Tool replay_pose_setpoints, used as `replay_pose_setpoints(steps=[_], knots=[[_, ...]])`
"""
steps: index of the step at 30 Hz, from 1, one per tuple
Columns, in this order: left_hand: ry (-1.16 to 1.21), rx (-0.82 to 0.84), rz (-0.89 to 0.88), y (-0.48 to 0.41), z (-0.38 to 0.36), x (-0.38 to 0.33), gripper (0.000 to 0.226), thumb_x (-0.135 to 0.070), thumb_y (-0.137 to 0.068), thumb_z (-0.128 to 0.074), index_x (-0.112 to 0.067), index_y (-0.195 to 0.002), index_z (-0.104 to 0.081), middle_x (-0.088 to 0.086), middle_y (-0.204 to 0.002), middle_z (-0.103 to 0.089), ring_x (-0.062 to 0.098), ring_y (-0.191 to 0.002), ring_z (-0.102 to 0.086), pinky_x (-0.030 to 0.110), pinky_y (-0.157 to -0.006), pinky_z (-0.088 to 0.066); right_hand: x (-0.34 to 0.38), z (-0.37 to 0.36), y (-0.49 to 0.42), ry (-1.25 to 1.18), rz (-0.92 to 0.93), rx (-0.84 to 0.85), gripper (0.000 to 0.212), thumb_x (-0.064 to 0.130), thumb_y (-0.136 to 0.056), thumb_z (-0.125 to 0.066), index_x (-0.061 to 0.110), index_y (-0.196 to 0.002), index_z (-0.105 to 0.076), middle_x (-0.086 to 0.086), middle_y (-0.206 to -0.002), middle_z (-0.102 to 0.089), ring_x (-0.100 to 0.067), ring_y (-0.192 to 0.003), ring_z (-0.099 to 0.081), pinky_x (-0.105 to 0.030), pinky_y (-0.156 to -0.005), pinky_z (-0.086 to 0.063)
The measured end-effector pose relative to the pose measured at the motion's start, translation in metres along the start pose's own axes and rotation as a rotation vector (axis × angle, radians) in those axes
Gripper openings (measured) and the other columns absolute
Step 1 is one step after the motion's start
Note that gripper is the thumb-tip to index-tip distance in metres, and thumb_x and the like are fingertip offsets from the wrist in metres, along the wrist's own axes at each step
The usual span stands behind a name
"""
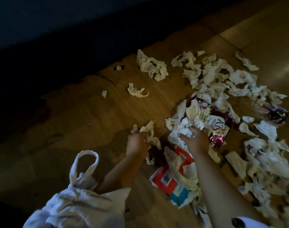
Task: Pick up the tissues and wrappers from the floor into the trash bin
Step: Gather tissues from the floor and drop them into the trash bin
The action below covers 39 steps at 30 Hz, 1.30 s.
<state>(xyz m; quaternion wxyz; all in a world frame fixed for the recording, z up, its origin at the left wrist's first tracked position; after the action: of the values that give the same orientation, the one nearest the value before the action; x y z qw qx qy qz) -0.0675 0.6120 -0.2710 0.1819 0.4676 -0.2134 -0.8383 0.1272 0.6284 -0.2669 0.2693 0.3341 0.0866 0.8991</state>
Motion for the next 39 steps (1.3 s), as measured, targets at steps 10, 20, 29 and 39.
replay_pose_setpoints(steps=[10,20,29,39], knots=[[0.562,0.088,0.248,0.039,0.034,-0.003,0.035,-0.018,-0.084,-0.064,-0.007,-0.118,-0.059,0.012,-0.116,-0.064,0.024,-0.103,-0.062,0.034,-0.084,-0.052,0.004,0.012,0.025,-0.164,-0.03,-0.01,0.034,0.019,-0.077,-0.074,-0.005,-0.099,-0.068,-0.02,-0.101,-0.067,-0.03,-0.089,-0.059,-0.029,-0.072,-0.04],[0.657,-0.075,0.2,0.119,0.122,-0.026,0.054,-0.022,-0.078,-0.074,-0.002,-0.125,-0.055,0.013,-0.119,-0.064,0.02,-0.098,-0.065,0.02,-0.068,-0.054,0.081,0.052,0.1,-0.383,-0.067,0.097,0.055,0.04,-0.075,-0.073,0.011,-0.12,-0.061,-0.008,-0.117,-0.064,-0.028,-0.108,-0.058,-0.045,-0.101,-0.042],[0.55,-0.23,0.084,0.244,0.222,-0.026,0.065,-0.028,-0.076,-0.074,-0.009,-0.133,-0.049,0.004,-0.124,-0.061,0.021,-0.105,-0.061,0.027,-0.079,-0.05,0.167,0.058,0.229,-0.55,0.094,0.369,0.061,0.028,-0.077,-0.074,0.01,-0.13,-0.051,-0.013,-0.135,-0.052,-0.03,-0.119,-0.052,-0.034,-0.089,-0.043],[0.393,-0.442,-0.017,0.397,0.363,0.042,0.03,-0.029,-0.075,-0.076,-0.012,-0.099,-0.07,0.003,-0.09,-0.073,0.018,-0.082,-0.069,0.024,-0.078,-0.057,0.265,0.035,0.401,-0.608,0.311,0.704,0.038,0.032,-0.067,-0.081,0.023,-0.1,-0.063,-0.005,-0.1,-0.068,-0.026,-0.095,-0.066,-0.047,-0.089,-0.054]])
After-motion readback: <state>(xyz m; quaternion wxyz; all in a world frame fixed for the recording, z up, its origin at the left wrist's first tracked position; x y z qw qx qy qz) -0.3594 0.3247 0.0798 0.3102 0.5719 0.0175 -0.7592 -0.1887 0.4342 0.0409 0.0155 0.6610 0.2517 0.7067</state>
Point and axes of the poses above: each hand's wrist, its own y-axis away from the middle knuckle, its own z-axis out of the back of the hand, x = y × z, the point moved 1 cm from there along -y, towards the middle knuckle
